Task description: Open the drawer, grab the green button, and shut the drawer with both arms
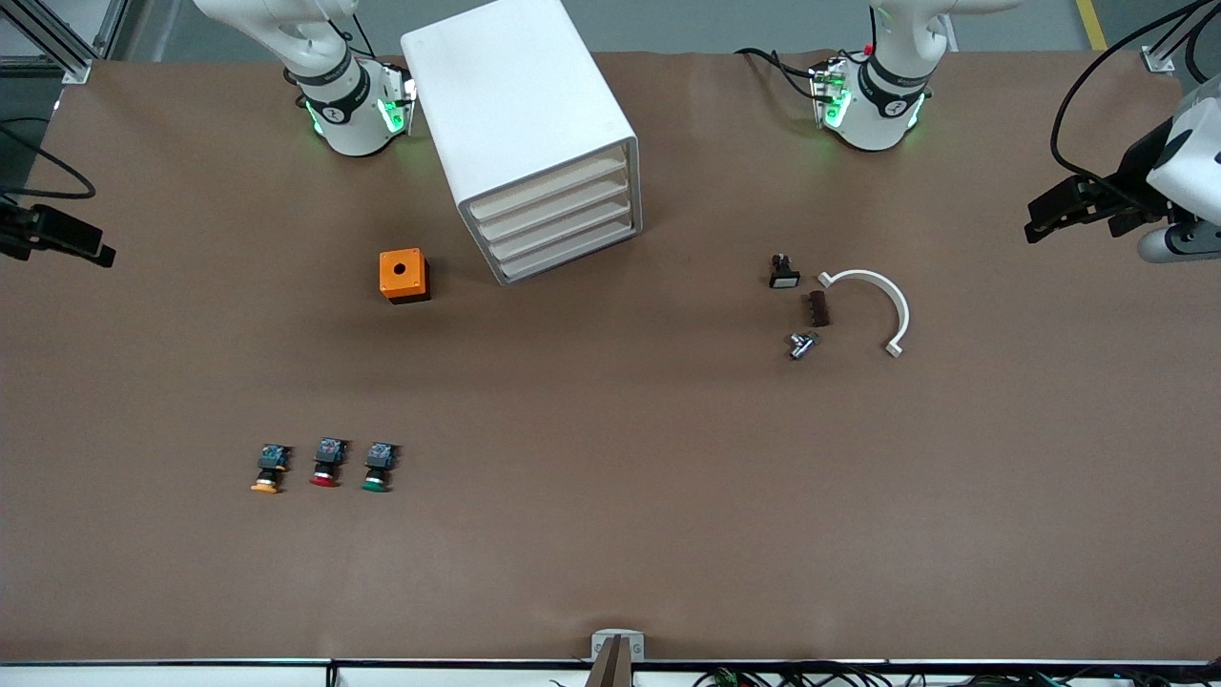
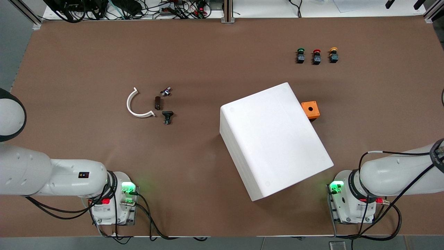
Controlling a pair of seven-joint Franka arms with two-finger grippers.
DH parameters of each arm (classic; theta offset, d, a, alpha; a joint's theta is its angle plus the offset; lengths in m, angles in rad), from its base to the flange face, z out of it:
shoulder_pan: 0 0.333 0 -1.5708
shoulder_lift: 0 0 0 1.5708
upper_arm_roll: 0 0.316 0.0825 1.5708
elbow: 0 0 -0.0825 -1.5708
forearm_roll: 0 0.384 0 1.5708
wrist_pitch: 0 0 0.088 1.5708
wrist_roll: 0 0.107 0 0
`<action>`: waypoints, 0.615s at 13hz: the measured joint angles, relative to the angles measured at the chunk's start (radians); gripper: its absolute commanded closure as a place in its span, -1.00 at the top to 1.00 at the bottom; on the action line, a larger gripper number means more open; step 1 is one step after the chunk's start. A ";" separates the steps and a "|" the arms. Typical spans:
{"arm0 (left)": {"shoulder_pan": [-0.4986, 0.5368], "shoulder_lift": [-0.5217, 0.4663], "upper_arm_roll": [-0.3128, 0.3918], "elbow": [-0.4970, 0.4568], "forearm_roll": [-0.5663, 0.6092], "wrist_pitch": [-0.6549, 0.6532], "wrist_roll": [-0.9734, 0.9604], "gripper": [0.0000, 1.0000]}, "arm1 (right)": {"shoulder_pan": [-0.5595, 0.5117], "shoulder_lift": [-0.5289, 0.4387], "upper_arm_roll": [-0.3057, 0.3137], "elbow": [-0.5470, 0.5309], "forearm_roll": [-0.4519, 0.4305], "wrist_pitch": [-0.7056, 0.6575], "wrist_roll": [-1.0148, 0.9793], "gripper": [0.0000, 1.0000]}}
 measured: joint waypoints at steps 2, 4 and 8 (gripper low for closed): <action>0.000 0.000 0.000 -0.001 0.000 0.003 0.000 0.99 | 0.000 -0.057 0.003 -0.046 0.000 0.012 0.000 1.00; 0.000 -0.001 0.000 0.000 0.000 0.009 0.001 0.99 | 0.000 -0.085 0.006 -0.062 0.000 0.016 0.000 1.00; 0.000 -0.005 -0.001 0.006 0.000 0.015 0.001 0.99 | 0.000 -0.092 0.012 -0.071 0.000 0.027 -0.003 1.00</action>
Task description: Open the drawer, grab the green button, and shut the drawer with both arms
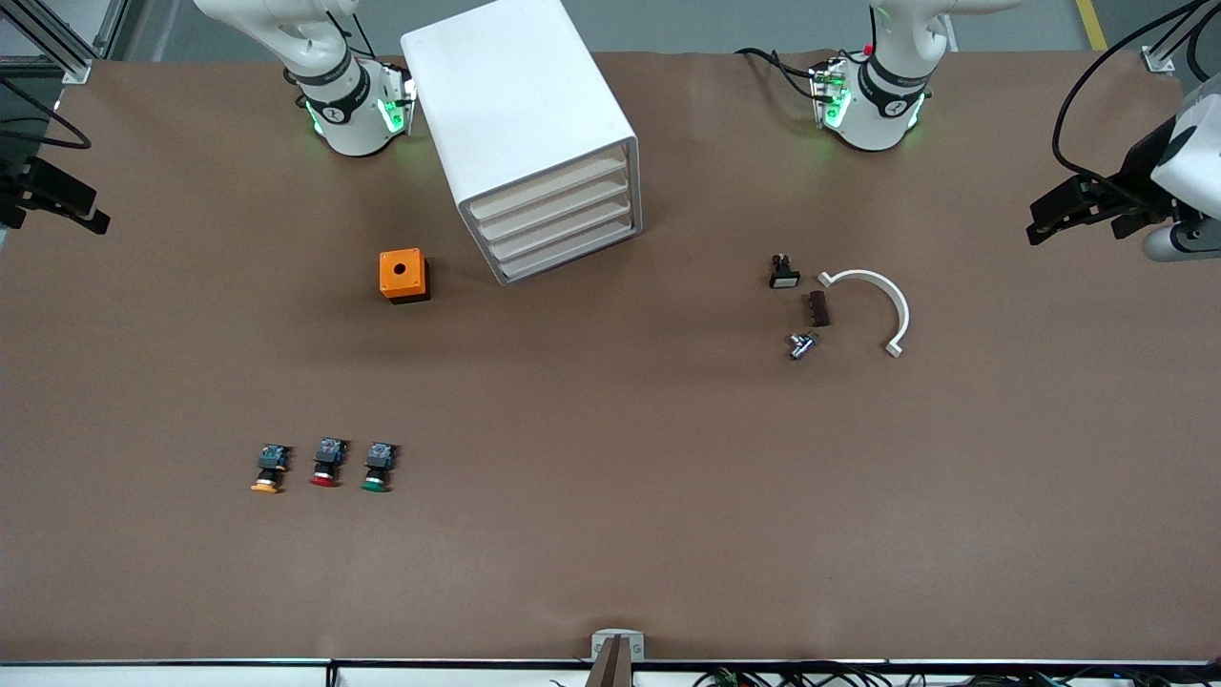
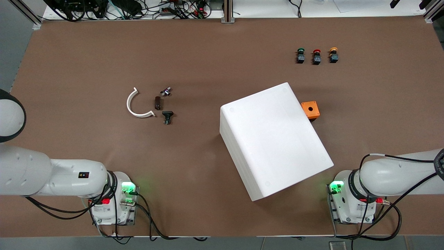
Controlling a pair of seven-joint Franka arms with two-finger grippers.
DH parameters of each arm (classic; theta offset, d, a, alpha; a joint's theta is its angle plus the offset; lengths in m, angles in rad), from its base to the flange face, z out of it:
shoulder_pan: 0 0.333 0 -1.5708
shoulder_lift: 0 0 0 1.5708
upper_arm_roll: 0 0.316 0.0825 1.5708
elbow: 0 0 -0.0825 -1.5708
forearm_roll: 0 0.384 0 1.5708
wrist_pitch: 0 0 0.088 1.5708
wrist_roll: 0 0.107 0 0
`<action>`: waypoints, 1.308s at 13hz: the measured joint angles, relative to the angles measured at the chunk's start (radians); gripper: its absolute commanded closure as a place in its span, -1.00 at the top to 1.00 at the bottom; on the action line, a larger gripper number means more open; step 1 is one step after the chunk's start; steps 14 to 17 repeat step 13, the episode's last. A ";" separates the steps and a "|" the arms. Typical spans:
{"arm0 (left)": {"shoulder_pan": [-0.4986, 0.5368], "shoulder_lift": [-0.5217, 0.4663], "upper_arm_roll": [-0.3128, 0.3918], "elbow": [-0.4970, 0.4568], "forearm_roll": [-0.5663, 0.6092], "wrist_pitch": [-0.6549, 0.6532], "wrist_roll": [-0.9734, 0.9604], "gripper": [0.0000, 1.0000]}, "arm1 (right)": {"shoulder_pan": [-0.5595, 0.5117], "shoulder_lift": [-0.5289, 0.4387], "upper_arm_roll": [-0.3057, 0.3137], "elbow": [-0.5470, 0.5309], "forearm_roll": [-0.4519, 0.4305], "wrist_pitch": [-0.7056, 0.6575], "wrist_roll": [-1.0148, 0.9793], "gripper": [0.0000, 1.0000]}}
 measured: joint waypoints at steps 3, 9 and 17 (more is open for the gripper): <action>0.000 0.000 -0.001 0.006 0.000 0.000 0.000 0.99 | 0.000 0.000 0.003 0.000 0.000 0.014 -0.032 1.00; 0.000 0.000 -0.001 0.012 0.000 0.000 0.000 0.99 | 0.000 -0.002 0.004 0.000 0.000 0.019 -0.042 1.00; 0.001 0.000 -0.001 0.014 0.000 0.000 0.000 0.99 | 0.000 -0.002 0.003 0.000 -0.001 0.020 -0.042 1.00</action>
